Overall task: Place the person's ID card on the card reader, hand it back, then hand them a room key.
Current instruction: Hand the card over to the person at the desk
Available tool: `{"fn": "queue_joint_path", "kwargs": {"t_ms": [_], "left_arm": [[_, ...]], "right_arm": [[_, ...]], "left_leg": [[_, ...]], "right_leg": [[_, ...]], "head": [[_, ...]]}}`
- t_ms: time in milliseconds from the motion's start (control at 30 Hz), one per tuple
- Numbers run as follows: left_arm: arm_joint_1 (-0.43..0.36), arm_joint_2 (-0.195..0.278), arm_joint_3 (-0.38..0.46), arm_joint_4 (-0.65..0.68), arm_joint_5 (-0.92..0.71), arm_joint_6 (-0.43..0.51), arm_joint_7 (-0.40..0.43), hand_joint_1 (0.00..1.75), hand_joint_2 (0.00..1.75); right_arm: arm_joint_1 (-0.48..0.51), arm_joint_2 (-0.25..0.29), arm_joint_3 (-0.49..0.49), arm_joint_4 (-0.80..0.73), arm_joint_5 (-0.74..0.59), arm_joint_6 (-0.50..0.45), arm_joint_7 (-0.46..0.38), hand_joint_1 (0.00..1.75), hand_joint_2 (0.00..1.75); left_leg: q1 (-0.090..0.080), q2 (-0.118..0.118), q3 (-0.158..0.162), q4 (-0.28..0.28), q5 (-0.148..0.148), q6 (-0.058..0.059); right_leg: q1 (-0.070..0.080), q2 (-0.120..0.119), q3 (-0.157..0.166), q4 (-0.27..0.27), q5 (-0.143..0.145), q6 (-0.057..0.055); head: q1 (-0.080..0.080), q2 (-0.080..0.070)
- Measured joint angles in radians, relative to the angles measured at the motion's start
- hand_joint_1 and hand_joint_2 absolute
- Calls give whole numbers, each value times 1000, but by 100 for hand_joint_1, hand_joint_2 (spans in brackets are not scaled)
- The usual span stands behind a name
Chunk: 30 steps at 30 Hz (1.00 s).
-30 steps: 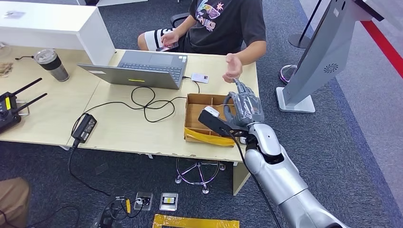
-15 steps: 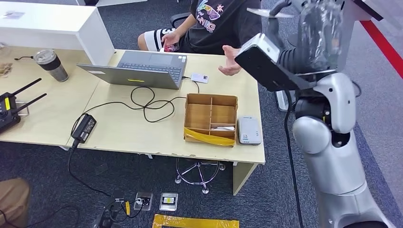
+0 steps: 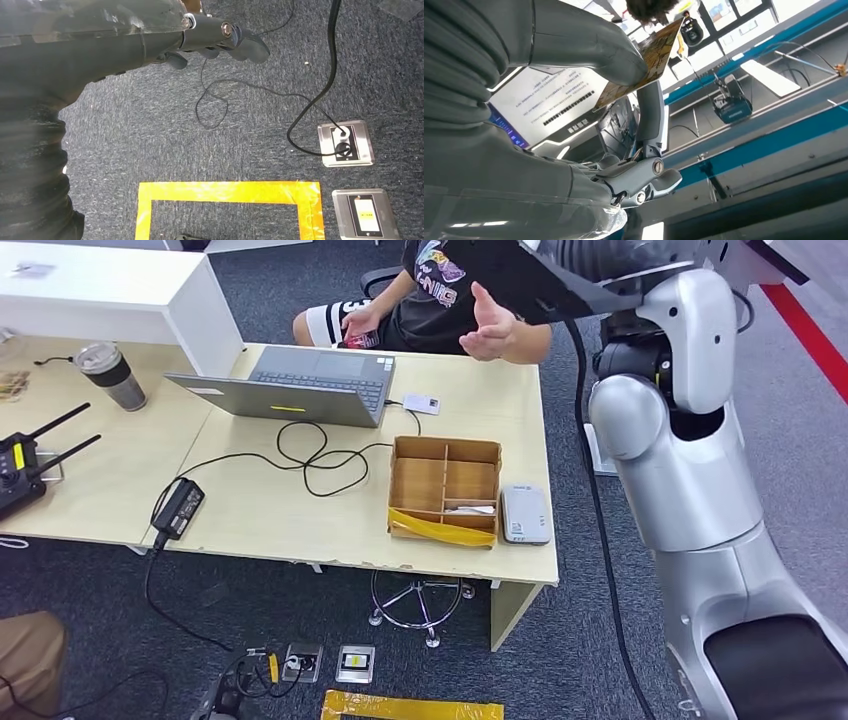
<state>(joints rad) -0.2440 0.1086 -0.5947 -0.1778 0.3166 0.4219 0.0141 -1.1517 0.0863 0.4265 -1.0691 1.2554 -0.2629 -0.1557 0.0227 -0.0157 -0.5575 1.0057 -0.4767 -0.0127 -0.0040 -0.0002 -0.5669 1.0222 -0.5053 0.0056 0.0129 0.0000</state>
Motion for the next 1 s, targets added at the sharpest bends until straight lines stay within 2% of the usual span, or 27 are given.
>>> {"fn": "queue_joint_path", "kwargs": {"t_ms": [433, 633, 1000], "left_arm": [[0, -5, 0, 0, 0, -3, 0, 0, 175], [-8, -9, 0, 0, 0, -9, -1, 0, 175], [-13, -12, 0, 0, -3, -13, -1, 0, 175]], "right_arm": [[-16, 12, 12, 59, 21, -5, -6, 175, 175], [-72, 37, 32, 195, 60, -47, -19, 175, 175], [-119, 61, 57, 330, 72, -69, -24, 175, 175]], "left_leg": [[0, 0, 0, 0, 0, 0], [0, 0, 0, 0, 0, 0], [0, 0, -1, 0, 0, 0]], "right_leg": [[0, 0, -1, 0, 0, 0], [0, 0, -1, 0, 0, 0], [0, 0, -1, 0, 0, 0]], "head": [[0, 0], [0, 0], [0, 0]]}}
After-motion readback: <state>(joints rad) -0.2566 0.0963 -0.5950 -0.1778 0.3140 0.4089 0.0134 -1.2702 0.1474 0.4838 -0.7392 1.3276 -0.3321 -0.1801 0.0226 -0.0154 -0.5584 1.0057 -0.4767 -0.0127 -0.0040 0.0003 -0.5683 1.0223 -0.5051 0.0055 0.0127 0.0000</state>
